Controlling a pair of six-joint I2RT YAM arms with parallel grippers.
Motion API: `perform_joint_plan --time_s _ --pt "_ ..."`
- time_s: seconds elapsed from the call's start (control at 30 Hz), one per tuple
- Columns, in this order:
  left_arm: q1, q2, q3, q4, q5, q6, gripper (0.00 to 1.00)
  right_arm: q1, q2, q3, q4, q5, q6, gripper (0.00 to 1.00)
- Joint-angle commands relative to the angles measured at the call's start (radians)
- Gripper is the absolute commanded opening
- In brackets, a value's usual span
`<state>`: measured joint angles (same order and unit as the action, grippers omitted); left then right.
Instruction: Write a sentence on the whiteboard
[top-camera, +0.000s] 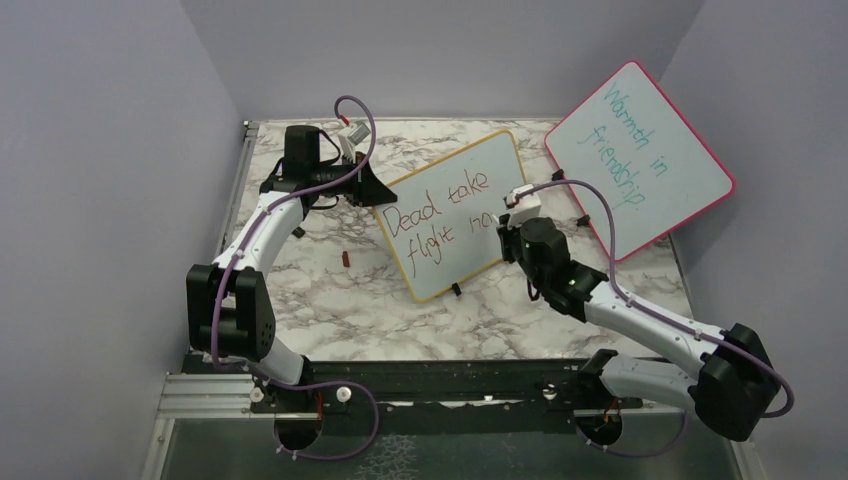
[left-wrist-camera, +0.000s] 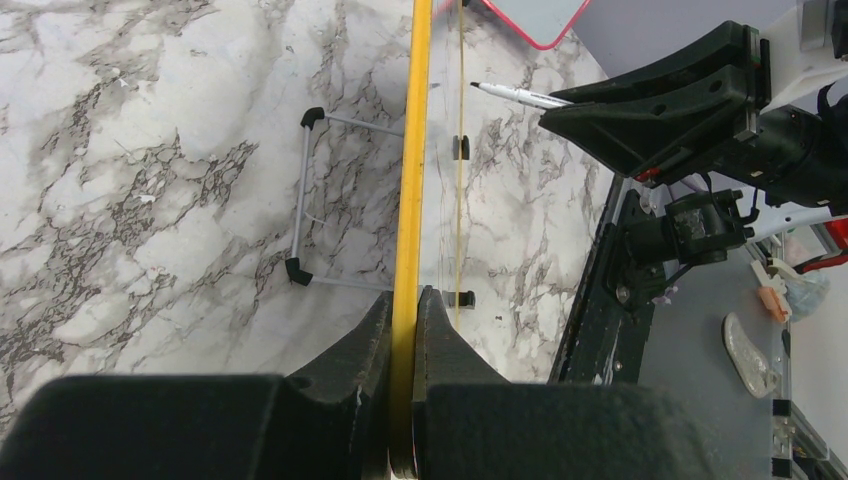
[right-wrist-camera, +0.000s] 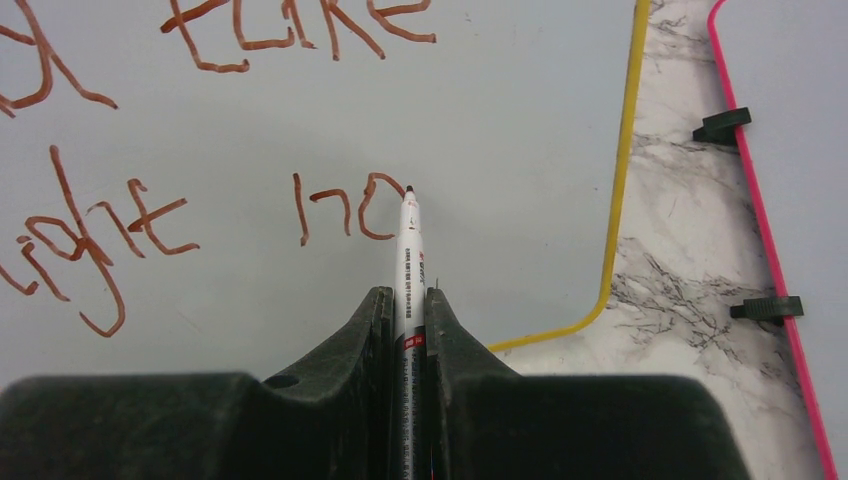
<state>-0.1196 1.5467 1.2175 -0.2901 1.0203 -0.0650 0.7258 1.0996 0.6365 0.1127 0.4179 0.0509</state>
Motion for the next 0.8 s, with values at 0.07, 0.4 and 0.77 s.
perform_joint_plan --time_s 0.07,0.4,0.77 --pt "0.014 0.038 -0.021 -0.057 -0.227 0.102 0.0 -0.026 0.008 -0.01 0.047 0.031 -0.015 0.01" --pt "0.014 0.04 -0.021 -0.057 -0.229 0.103 0.0 -0.035 0.055 0.007 0.08 -0.005 -0.026 0.0" --pt "0.014 0.043 -0.018 -0.06 -0.232 0.105 0.0 -0.046 0.077 0.009 0.065 -0.012 -0.022 0.0"
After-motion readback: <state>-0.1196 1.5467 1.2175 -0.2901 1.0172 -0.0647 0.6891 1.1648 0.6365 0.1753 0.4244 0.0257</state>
